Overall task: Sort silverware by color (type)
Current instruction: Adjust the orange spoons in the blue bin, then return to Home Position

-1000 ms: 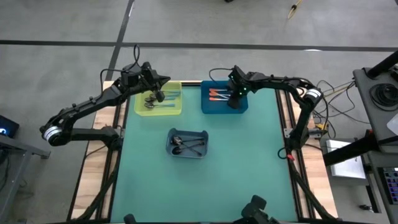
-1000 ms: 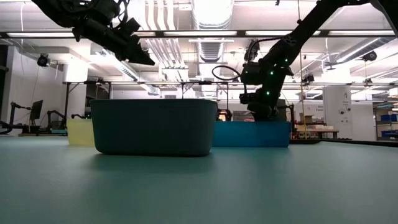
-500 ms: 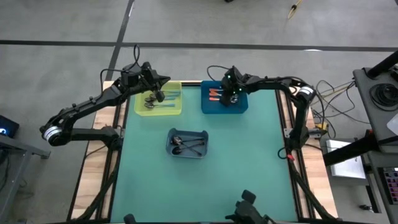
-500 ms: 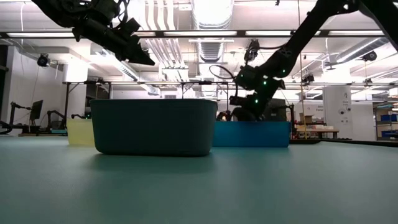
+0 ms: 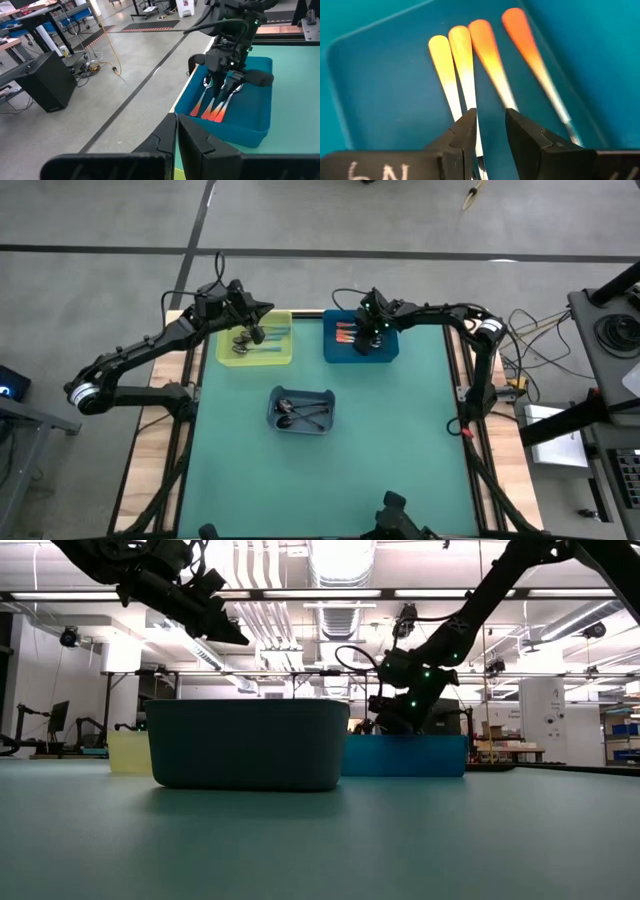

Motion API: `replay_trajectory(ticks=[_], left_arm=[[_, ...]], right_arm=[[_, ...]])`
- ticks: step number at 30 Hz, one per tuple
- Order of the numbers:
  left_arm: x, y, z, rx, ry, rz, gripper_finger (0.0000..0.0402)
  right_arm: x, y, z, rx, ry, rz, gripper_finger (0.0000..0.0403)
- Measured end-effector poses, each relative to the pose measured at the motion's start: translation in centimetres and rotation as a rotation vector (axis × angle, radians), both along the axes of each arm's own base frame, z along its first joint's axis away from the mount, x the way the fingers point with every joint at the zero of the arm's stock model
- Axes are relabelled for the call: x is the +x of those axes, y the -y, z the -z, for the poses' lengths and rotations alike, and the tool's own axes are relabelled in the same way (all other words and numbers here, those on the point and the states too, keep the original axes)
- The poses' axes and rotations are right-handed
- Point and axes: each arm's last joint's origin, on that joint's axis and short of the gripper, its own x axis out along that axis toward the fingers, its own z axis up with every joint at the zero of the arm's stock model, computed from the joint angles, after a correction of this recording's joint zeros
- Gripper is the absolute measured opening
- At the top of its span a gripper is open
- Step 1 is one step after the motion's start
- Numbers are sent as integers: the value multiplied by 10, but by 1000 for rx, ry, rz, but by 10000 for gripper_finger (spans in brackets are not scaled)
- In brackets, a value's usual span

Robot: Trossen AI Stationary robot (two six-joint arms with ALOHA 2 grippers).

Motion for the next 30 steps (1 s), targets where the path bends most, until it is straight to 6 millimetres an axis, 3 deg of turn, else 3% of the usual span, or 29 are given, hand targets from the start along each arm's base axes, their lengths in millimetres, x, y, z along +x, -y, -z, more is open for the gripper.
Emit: replay_trajectory(ticks=[8,18,23,30], left_arm=[[0,0,0,0,0,0,0],[0,0,0,-9,11,-4,0],[2,4,0,-67,46,67,0],[8,27,-4,-169,120,288,0]], right_arm=[[-1,-2,-3,9,-11,12,95],[-3,-11,-36,-18,70,6,95],[5,-35,-56,29,189,-144,95],[4,-82,-74,-33,293,-250,95]])
